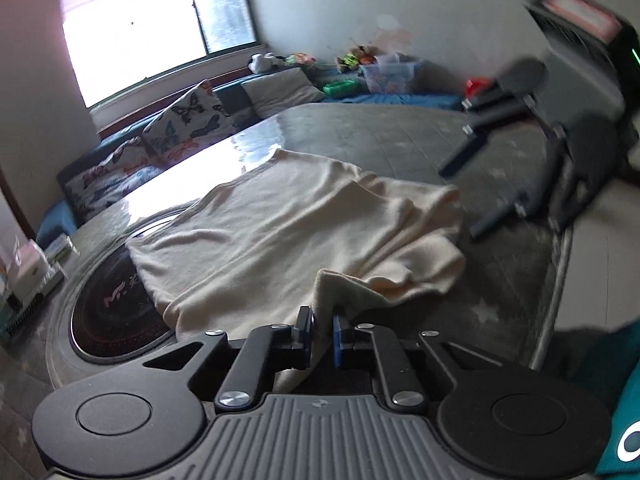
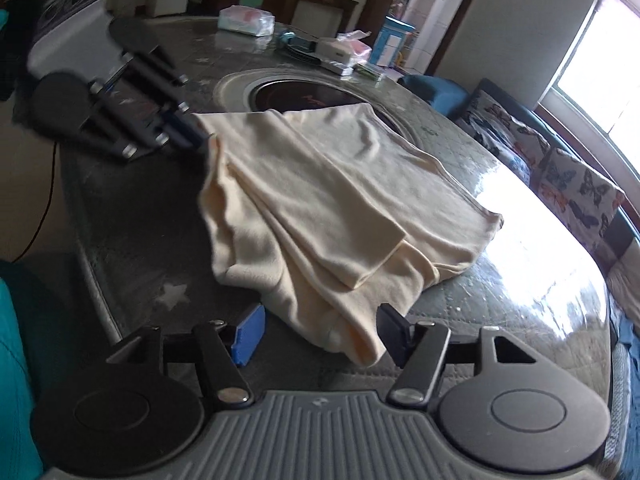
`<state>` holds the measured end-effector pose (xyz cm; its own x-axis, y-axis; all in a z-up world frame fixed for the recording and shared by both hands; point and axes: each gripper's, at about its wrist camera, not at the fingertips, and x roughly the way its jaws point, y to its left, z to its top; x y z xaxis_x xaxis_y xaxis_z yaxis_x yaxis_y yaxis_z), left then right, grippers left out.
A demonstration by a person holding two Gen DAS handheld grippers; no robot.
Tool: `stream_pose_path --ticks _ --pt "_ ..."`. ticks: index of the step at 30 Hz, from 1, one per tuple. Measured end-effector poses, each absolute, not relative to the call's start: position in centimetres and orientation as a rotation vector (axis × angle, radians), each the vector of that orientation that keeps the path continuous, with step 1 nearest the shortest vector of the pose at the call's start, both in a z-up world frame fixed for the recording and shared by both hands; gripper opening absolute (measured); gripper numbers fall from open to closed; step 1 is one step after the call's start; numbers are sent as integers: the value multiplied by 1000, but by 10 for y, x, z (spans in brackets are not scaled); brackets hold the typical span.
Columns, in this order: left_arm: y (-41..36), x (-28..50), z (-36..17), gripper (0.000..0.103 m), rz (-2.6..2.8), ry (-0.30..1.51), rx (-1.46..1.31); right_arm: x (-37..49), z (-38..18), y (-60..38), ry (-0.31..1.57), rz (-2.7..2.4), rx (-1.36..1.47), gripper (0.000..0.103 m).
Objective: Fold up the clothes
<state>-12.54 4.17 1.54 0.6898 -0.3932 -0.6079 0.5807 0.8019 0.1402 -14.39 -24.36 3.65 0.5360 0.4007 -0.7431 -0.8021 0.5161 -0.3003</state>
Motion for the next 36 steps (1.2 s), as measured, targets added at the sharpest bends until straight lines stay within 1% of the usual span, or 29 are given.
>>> stream_pose_path --ticks 1,3,6,8,9,11,12,13,14,15,16,18,19,21,22,23,34,36 --pt "45 -121 18 10 -548 598 303 -145 35 -242 652 804 -699 70" --pt "50 -111 22 10 -537 613 242 -147 31 -237 628 826 -714 74" --pt "53 -100 23 10 -521 634 192 -144 24 -227 597 834 -734 73" --pt "54 -96 23 10 -518 644 170 -140 20 -221 582 832 -733 69" --pt "55 -94 22 10 -518 648 161 -137 19 -219 578 829 -727 65" --pt "57 -91 22 10 -519 656 148 -127 16 -213 575 819 -694 53" --pt "58 -91 22 10 -522 659 149 -122 16 -211 586 822 -675 45" --pt "58 -93 22 11 -524 662 153 -117 16 -210 596 824 -655 40" --pt "59 -95 22 14 -525 662 159 -111 16 -209 611 829 -632 35" --pt "61 -98 22 14 -525 662 166 -106 18 -209 635 838 -601 24" --pt "62 -100 21 17 -526 662 173 -102 19 -209 650 843 -575 19" --pt "64 -107 20 18 -519 656 202 -94 25 -212 678 851 -511 15" --pt "65 -111 19 19 -515 655 221 -92 27 -214 685 850 -490 15" --pt "66 -117 16 26 -506 652 260 -87 32 -216 696 848 -450 14" --pt "66 -120 14 32 -501 651 281 -86 34 -216 695 847 -440 14" --pt "66 -122 12 33 -493 646 307 -85 36 -217 692 845 -431 13" --pt "60 -135 -5 32 -482 592 527 -86 41 -219 659 812 -376 12" --pt "60 -136 -5 24 -478 583 534 -88 41 -221 647 808 -368 11"
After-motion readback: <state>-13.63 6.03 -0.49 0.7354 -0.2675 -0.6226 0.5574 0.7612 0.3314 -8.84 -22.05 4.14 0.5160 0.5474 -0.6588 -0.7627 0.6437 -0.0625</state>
